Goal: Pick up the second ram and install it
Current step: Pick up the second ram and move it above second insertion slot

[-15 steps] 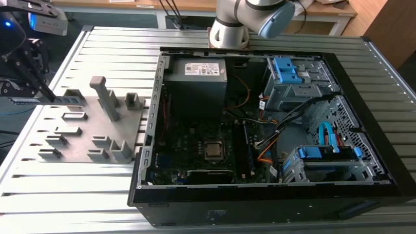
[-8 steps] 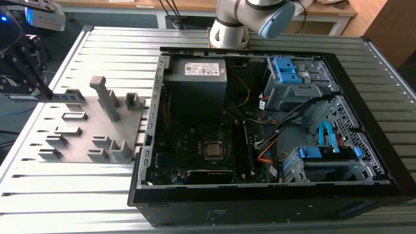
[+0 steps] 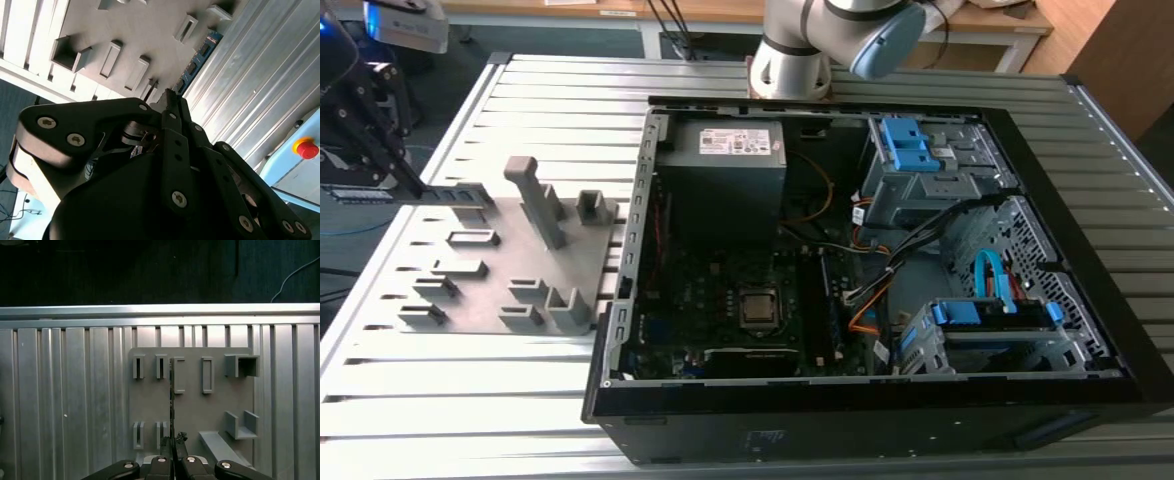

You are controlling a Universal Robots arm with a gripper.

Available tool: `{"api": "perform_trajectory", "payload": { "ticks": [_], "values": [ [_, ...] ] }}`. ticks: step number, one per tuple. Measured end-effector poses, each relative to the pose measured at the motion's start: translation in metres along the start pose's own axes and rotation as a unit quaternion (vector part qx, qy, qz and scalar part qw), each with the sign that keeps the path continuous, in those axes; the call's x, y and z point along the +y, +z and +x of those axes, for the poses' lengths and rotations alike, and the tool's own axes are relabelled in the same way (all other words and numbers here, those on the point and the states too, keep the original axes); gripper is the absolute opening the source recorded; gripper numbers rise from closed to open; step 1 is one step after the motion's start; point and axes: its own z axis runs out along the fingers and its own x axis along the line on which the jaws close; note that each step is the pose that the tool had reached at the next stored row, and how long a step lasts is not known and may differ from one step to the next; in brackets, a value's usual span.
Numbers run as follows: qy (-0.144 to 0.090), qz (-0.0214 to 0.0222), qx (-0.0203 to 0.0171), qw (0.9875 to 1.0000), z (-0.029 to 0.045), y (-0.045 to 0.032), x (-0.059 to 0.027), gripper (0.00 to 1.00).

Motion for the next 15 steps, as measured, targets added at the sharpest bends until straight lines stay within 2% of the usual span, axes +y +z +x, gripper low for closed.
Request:
{"api": "perform_trajectory", "payload": {
  "ticks": [15],
  "values": [
    [0.0, 0.0, 0.0, 1.0, -0.0006, -0.0146, -0.0003, 0.14]
  ]
}}
